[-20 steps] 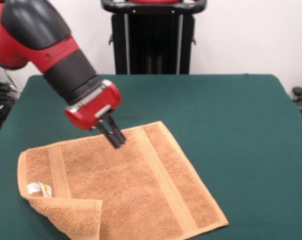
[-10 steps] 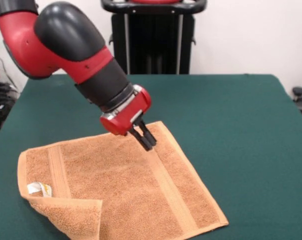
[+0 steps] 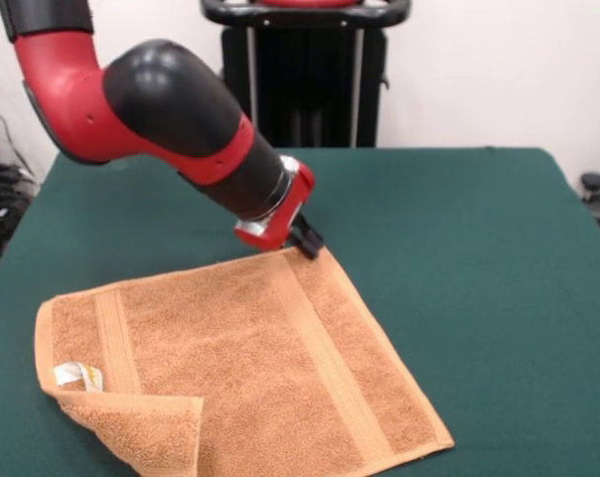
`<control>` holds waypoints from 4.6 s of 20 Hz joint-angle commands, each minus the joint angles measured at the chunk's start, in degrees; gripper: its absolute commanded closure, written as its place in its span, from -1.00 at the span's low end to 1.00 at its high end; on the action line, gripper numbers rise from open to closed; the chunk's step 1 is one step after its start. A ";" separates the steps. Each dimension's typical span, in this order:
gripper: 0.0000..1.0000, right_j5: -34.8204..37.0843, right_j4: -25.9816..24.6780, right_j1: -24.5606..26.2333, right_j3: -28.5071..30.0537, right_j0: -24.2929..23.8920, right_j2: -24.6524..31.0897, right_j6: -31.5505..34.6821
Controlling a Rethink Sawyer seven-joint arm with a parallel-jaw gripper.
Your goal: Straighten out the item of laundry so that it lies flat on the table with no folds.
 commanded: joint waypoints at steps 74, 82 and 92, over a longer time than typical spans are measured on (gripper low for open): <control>1.00 -11.88 3.54 6.00 5.47 -12.80 16.65 8.24; 1.00 -7.04 2.28 4.90 2.49 -8.94 11.93 10.57; 1.00 -3.70 -0.03 6.80 -0.91 -3.93 5.81 10.54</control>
